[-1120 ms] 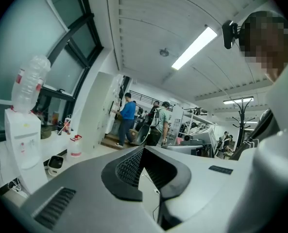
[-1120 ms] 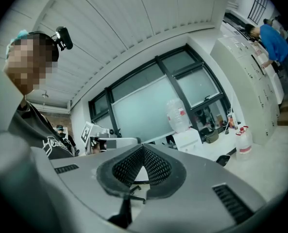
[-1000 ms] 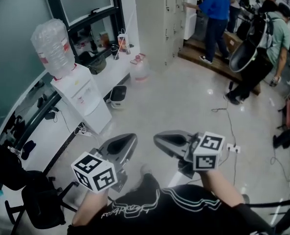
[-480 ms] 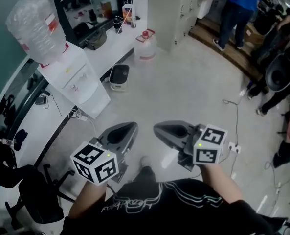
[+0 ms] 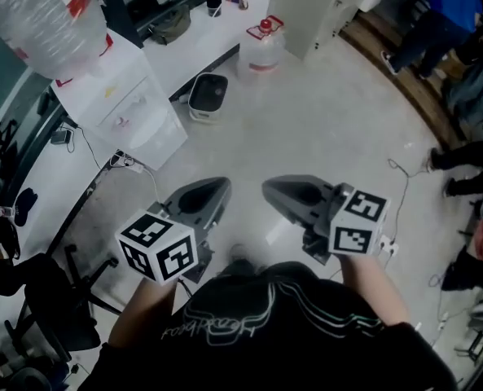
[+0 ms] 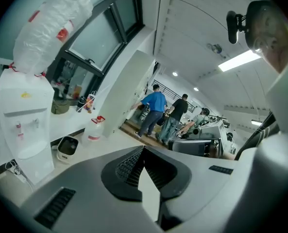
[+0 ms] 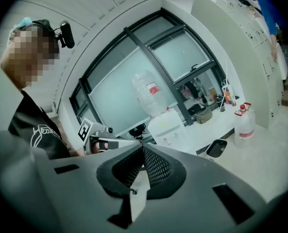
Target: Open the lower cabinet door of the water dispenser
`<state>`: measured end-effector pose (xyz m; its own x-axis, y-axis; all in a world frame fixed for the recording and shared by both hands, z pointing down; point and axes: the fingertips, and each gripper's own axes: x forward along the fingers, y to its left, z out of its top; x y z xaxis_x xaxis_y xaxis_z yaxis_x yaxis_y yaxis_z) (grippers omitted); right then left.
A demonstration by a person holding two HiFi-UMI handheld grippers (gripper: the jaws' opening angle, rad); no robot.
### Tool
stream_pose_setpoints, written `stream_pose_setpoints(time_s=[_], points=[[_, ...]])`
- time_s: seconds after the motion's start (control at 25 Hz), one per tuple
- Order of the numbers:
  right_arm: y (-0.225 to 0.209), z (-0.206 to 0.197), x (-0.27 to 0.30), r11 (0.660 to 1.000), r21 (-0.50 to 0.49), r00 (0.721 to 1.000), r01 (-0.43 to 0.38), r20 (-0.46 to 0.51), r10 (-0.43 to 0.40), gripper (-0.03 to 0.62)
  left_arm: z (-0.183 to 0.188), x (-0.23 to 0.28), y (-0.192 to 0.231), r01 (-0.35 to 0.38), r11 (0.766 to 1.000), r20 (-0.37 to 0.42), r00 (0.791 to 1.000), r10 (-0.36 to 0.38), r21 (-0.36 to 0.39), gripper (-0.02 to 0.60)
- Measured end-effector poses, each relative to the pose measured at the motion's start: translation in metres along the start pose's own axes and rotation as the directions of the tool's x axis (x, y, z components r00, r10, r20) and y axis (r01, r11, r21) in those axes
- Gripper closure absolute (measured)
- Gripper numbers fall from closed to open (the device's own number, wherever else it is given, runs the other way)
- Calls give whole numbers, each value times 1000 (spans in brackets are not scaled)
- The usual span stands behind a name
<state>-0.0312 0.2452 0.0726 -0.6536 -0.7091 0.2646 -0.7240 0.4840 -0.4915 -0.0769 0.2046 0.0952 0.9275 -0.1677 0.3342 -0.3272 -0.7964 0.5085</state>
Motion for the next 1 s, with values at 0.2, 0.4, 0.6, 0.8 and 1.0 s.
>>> stream_pose_setpoints(time_s=[0.2,0.4,0.6,0.8,1.0], points=[[-29,16,17,999,-5,998,-52,-20,52,582,8,22,24,-49,999,-6,999,49,-4,580],[-71,45,39,990,-24,989,-142,-55,140,582,37,48,58,-141,989,36,989,143,-39,580],[-126,74,58,961,-32,954,-276,-134,269,582,72,83,92,-281,952,106,950,294,-121,580],[-192,107,81,926,-34,911,-376,-200,362,582,100,131,132,-385,903,118,904,410,-192,580],[-242,111,98,893,4,857,-449,-281,432,582,103,172,163,-459,846,97,862,498,-270,580]])
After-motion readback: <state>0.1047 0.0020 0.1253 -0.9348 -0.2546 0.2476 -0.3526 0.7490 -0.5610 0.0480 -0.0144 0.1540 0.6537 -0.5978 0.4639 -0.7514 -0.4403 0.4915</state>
